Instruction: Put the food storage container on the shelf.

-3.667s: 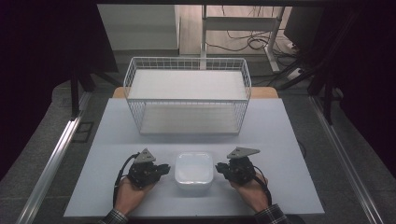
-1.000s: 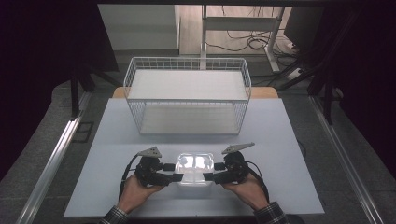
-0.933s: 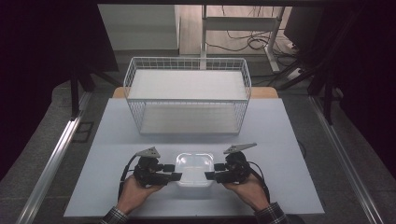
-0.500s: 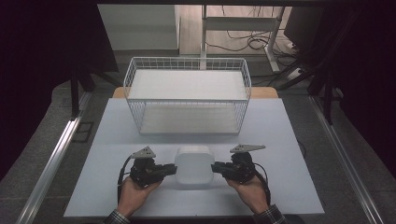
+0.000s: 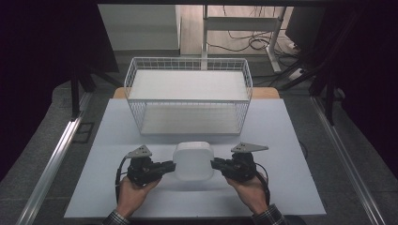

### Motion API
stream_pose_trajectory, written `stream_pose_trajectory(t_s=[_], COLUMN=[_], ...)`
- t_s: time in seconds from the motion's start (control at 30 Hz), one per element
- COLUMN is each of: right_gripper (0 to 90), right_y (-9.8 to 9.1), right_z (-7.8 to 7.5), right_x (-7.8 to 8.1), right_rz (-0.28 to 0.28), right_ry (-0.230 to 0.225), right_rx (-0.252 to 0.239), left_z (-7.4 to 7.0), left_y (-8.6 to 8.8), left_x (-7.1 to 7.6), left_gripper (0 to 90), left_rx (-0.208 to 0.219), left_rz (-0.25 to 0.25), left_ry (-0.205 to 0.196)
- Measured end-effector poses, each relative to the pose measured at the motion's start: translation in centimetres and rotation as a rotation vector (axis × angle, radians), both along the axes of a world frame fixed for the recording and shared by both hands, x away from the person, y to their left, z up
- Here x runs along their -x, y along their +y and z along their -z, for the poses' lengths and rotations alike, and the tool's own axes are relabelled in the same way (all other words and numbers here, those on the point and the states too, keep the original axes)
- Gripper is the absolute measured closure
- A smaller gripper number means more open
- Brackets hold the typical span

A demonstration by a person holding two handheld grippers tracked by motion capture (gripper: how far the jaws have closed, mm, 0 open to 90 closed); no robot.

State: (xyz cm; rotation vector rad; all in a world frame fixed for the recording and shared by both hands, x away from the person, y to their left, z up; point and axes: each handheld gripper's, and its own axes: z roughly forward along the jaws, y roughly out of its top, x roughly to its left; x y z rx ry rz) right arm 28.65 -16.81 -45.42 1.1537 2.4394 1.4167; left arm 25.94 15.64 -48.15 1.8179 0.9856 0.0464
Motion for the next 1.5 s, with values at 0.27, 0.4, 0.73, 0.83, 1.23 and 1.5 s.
stream_pose_trajectory(t_s=[0.27,0.4,0.73,0.83,1.23,1.5], right_gripper=[78.3,78.3,78.3,78.4,78.4,78.3], right_y=[1.0,1.2,1.6,1.4,1.6,2.0], right_z=[-1.9,-2.6,-4.8,-6.1,-9.7,-12.1], right_x=[-0.7,-1.1,-2.3,-2.8,-4.6,-5.7], right_rz=[-0.01,-0.012,-0.01,-0.008,-0.001,0.001], right_ry=[-0.057,-0.073,-0.115,-0.132,-0.174,-0.203], right_rx=[-0.02,-0.026,-0.044,-0.054,-0.08,-0.088], left_z=[-2.0,-2.7,-5.2,-6.7,-10.4,-12.6], left_y=[1.0,1.2,1.4,1.3,1.5,1.9], left_x=[-0.5,-0.7,-2.0,-2.6,-4.4,-5.5], left_gripper=[80.3,80.4,80.3,80.3,80.2,80.1], left_rx=[0.0,0.001,-0.001,-0.011,-0.006,0.003], left_rz=[-0.021,-0.026,-0.037,-0.034,-0.044,-0.051], left_ry=[-0.053,-0.07,-0.108,-0.131,-0.178,-0.203])
